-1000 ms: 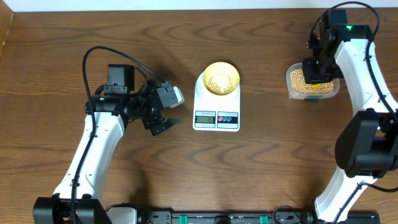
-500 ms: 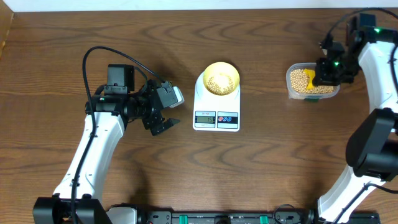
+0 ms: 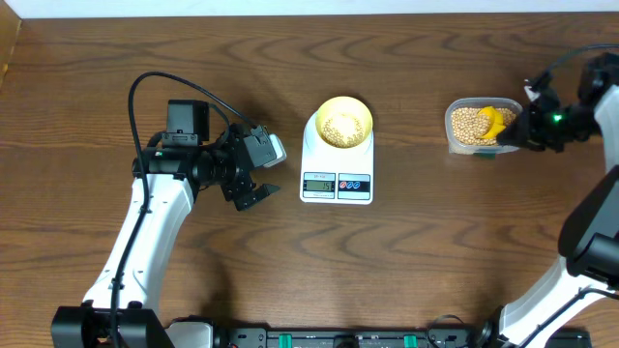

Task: Scoop item into bowl and weigh 50g on scale

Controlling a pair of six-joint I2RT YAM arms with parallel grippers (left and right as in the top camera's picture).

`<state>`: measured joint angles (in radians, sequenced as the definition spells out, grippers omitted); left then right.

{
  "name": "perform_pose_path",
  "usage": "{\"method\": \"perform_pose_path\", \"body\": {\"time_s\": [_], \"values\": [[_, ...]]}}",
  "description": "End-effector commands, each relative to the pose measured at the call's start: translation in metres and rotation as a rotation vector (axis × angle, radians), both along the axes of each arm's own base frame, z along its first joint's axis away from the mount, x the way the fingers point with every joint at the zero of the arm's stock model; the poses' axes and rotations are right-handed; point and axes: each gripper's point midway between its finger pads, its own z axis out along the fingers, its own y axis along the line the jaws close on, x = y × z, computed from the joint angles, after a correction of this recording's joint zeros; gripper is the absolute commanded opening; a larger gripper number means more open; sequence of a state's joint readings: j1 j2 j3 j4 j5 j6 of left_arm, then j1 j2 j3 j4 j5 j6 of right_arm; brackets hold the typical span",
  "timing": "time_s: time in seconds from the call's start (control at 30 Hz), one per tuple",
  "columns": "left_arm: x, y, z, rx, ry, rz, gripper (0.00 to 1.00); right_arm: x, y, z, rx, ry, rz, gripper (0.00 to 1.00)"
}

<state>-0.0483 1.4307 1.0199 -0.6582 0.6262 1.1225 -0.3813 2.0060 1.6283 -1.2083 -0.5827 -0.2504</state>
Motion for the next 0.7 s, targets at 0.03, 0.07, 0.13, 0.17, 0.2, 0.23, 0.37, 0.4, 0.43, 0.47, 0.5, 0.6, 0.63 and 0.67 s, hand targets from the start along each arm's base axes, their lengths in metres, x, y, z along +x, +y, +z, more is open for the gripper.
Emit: {"method": "perform_pose_path", "body": {"time_s": [0.03,0.07,0.13,0.17,0.2,0.23,0.37,0.4,0.43,0.47,0.5,0.6,0.63,0.67], "values": [[-0.001,-0.001,0.006,-0.018,-0.006,0.003,0.98,0.002,0.003,0.012,0.139,-0.072,0.002,0.01],[-0.001,-0.001,0.006,-0.018,-0.006,0.003,0.97,0.002,0.002,0.013,0.143,-0.072,-0.003,0.01],[-0.001,-0.001,0.006,-0.018,-0.006,0.003,0.98,0.001,0.000,0.013,0.147,-0.071,-0.007,0.01],[-0.001,-0.001,0.006,-0.018,-0.007,0.003,0.98,0.001,0.001,0.013,0.150,-0.071,-0.007,0.01],[-0.001,-0.001,0.006,-0.018,-0.006,0.003,0.98,0.000,0.001,0.014,0.153,-0.070,-0.008,0.01],[-0.001,-0.001,0.006,-0.018,-0.006,0.003,0.98,0.000,0.002,0.014,0.157,-0.067,-0.008,0.01],[-0.001,-0.001,0.006,-0.018,-0.006,0.003,0.98,-0.003,0.009,0.020,0.205,-0.083,0.014,0.01],[-0.001,-0.001,0.006,-0.018,-0.006,0.003,0.97,-0.003,0.011,0.021,0.212,-0.084,0.016,0.01],[-0.001,-0.001,0.006,-0.018,-0.006,0.003,0.98,-0.004,0.011,0.022,0.216,-0.082,0.015,0.01],[-0.001,-0.001,0.006,-0.018,-0.006,0.003,0.98,-0.004,0.011,0.022,0.222,-0.083,0.013,0.01],[-0.001,-0.001,0.006,-0.018,-0.006,0.003,0.98,-0.004,0.011,0.023,0.226,-0.081,0.011,0.01],[-0.001,-0.001,0.006,-0.018,-0.006,0.003,0.98,-0.005,0.013,0.028,0.263,-0.100,0.013,0.01],[-0.001,-0.001,0.006,-0.018,-0.006,0.003,0.98,-0.005,0.014,0.031,0.280,-0.111,0.015,0.01],[-0.001,-0.001,0.006,-0.018,-0.006,0.003,0.98,-0.005,0.015,0.034,0.300,-0.123,0.019,0.01]]}}
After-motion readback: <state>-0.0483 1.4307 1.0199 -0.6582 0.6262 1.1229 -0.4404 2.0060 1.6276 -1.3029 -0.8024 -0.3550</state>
